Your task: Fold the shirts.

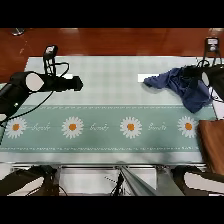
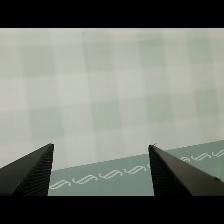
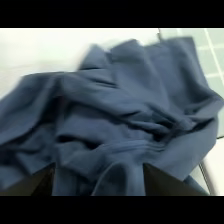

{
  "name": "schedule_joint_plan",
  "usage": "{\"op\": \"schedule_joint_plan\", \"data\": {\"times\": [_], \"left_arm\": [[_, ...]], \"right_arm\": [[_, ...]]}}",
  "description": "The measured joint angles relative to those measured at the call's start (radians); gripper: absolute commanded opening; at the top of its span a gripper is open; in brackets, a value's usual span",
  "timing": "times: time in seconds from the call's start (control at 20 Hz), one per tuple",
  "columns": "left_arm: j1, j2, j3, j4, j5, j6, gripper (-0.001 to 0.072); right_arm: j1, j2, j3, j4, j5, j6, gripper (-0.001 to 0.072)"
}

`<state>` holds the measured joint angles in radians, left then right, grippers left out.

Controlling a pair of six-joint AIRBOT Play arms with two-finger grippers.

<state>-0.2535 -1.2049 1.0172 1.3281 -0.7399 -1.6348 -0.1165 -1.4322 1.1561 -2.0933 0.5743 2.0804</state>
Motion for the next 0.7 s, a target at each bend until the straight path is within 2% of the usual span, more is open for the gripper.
{"op": "schedule_joint_plan", "data": {"times": [0.25, 0.3, 0.45, 0.6, 0.7], "left_arm": [[0.003, -0.037, 0.0, 0.004, 0.0, 0.0, 0.0702], [0.003, -0.046, 0.0, 0.004, -0.003, 0.0, 0.0702], [0.003, -0.074, 0.0, 0.004, -0.016, 0.005, 0.0703], [0.018, -0.092, 0.014, 0.008, -0.085, 0.045, 0.0702], [0.051, -0.096, 0.047, 0.025, -0.215, 0.064, 0.0702]], "right_arm": [[-0.129, -0.206, 0.117, 0.193, 0.024, -0.048, 0.0615], [-0.142, -0.237, 0.133, 0.23, 0.04, -0.07, 0.0557], [-0.163, -0.293, 0.163, 0.335, 0.095, -0.179, 0.0027], [-0.171, -0.314, 0.206, 0.462, 0.167, -0.306, 0.0024], [-0.172, -0.311, 0.267, 0.563, 0.258, -0.391, 0.0024]]}}
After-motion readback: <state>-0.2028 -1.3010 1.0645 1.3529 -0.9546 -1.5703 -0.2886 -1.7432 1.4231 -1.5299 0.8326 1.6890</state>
